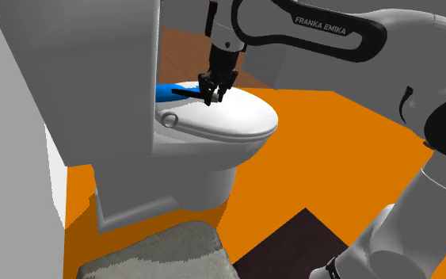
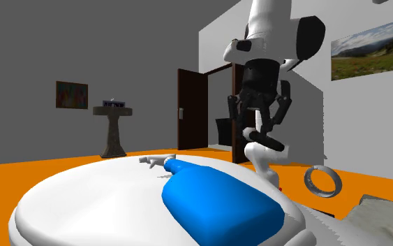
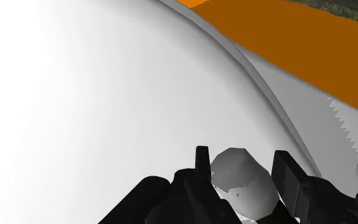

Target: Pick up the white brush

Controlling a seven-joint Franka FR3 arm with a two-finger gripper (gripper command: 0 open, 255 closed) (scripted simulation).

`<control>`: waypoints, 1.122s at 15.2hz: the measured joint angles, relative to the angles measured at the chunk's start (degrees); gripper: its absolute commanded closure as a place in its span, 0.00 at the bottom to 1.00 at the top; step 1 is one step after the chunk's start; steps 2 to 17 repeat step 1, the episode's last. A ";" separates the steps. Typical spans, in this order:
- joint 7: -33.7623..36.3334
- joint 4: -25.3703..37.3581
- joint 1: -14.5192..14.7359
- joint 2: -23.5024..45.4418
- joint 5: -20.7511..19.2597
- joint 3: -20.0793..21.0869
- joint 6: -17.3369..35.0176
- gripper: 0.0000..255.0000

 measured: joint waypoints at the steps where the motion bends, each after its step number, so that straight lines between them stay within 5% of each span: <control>1: -0.03 0.56 0.04 0.14 -0.04 0.01 -0.43 1.00; 17: -0.03 0.56 0.04 0.14 -0.04 0.01 -0.43 1.00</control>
